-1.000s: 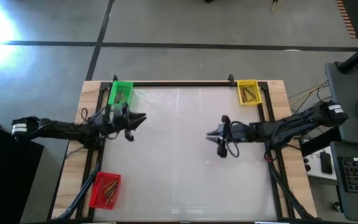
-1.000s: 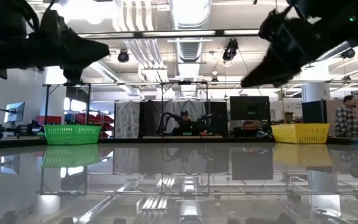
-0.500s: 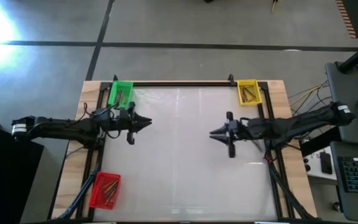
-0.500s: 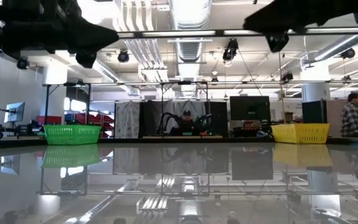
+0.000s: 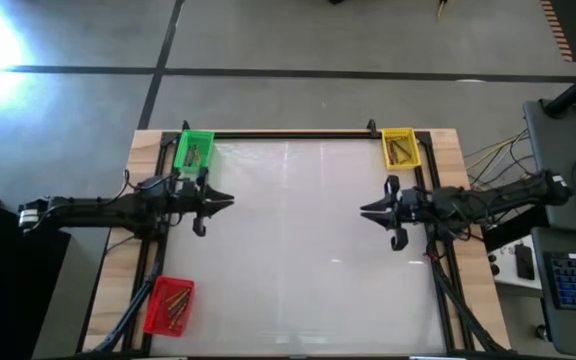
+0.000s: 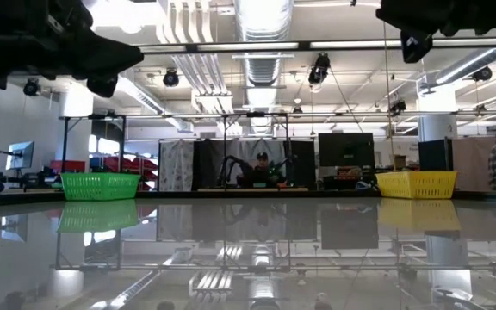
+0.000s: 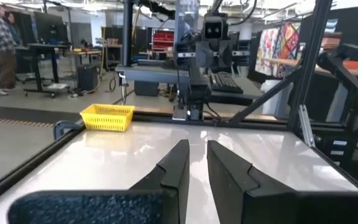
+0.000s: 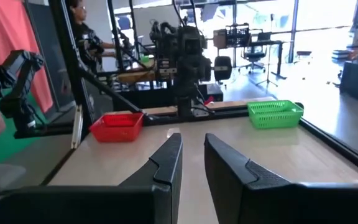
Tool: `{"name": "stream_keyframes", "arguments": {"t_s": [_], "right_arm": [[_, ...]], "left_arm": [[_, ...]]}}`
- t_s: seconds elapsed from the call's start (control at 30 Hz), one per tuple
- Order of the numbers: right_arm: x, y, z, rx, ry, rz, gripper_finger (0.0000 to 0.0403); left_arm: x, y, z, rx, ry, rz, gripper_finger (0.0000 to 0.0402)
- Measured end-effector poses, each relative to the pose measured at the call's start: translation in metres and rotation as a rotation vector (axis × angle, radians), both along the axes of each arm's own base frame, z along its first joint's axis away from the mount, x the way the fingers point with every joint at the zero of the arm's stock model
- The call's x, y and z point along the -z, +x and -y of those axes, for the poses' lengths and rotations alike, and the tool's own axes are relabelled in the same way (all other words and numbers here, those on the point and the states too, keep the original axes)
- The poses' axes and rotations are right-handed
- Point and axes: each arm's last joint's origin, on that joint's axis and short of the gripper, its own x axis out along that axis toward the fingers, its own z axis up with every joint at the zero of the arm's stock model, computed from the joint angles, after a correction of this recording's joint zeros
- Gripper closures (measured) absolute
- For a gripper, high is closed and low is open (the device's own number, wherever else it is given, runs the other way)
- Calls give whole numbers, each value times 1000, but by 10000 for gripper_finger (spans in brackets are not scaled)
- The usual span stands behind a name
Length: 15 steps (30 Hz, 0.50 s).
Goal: Sort crayons
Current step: Return to Home Position
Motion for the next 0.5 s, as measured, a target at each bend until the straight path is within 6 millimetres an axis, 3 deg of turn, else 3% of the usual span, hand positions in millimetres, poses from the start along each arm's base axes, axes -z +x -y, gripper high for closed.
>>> {"name": "stream_keyframes", "arguments": {"t_s": [0.27,0.5], "right_arm": [[25,-12,5,68,-27,-11,344],[40,-20,6,75,-50,58,344]], "left_arm": [[2,-18,2,-26,41,1,361],[21,-30,3,-49,58,124,361]]}}
